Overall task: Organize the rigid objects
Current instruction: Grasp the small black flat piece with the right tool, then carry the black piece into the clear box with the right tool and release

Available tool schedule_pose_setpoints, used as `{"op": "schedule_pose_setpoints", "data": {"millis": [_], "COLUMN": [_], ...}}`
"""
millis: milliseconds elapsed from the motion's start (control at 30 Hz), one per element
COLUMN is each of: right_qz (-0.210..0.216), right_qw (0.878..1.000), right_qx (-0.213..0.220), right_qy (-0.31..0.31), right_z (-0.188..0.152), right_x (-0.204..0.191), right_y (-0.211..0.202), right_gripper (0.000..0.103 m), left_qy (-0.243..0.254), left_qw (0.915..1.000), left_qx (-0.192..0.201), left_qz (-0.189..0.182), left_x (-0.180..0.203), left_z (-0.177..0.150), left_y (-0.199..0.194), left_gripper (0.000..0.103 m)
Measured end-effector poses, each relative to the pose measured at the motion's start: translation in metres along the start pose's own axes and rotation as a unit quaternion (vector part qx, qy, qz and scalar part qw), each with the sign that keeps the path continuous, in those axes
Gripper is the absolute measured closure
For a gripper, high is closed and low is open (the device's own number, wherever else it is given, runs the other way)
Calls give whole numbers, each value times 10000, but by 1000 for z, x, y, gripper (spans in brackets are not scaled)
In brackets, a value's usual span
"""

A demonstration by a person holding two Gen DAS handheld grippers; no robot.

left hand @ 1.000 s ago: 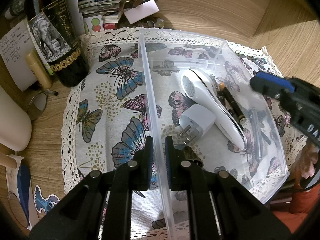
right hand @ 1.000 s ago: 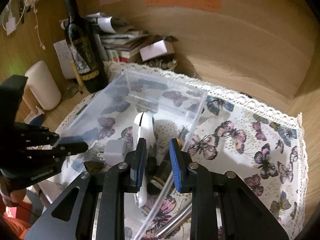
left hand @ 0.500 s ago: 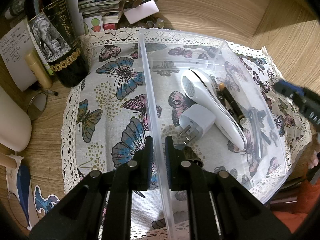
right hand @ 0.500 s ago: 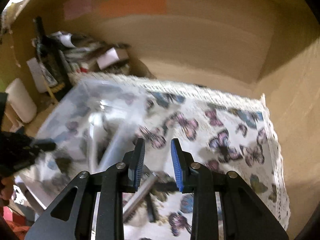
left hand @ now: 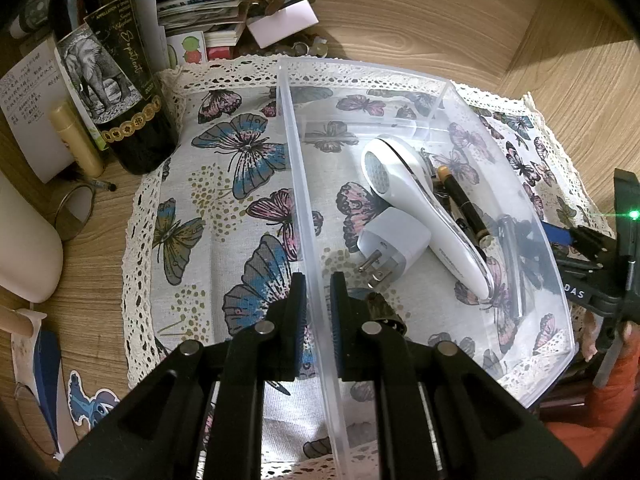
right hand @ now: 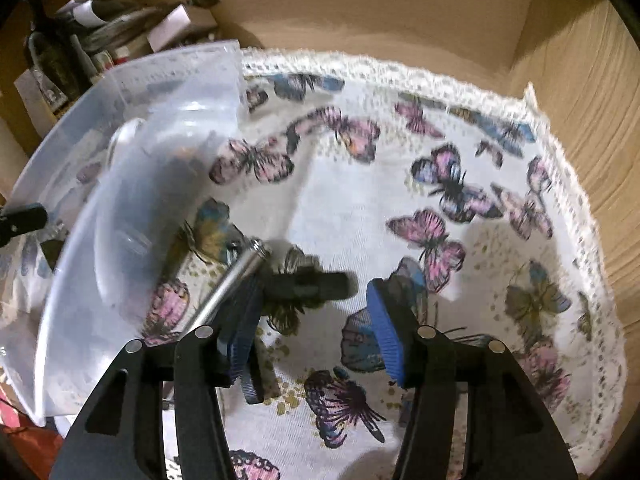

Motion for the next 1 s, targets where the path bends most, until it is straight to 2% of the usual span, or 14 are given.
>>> {"op": "schedule_pose_setpoints", "data": {"millis": [133, 167, 200, 233, 367, 667, 1000], "right_qz": [-28, -30, -25, -23, -28, -26, 244], "right_qw": [9999, 9999, 9999, 9999, 9997, 9963, 9880], "right_qx": [113, 115, 135, 135, 244, 854, 1489], "right_qy": [15, 14, 17, 11, 82, 38, -340], "right_z": [1, 1, 2, 2, 7, 34, 67], "right_x": [0, 0, 0, -1, 2, -3, -36], "right_y": [1, 1, 1, 0, -6, -41, -78], "right_gripper": [51, 52, 59, 62, 62, 62, 62], "left_qy": [1, -1, 0, 1, 3, 4, 2], "left_qw": [10000, 10000, 10000, 10000, 10000, 10000, 10000], "left_qx": [2, 3, 2, 2, 2, 3, 4], "left_qz": [-2, -4, -3, -2, -3, -4, -7], "left_x": [0, 0, 0, 0, 0, 0, 0], "left_z": [0, 0, 0, 0, 0, 0, 0], "left_y": [0, 0, 0, 0, 0, 0, 0], "left_gripper": [93, 93, 93, 93, 93, 93, 93]}}
Point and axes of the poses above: each gripper's, at about its wrist camera, not at the fingertips, and y roughly the way its jaws point, x to its right, z to its top, the point moved 6 cm from there along y, roughly the way its jaws point, and after that the axes turned 5 degrees about -z, right-handed, at the moved point
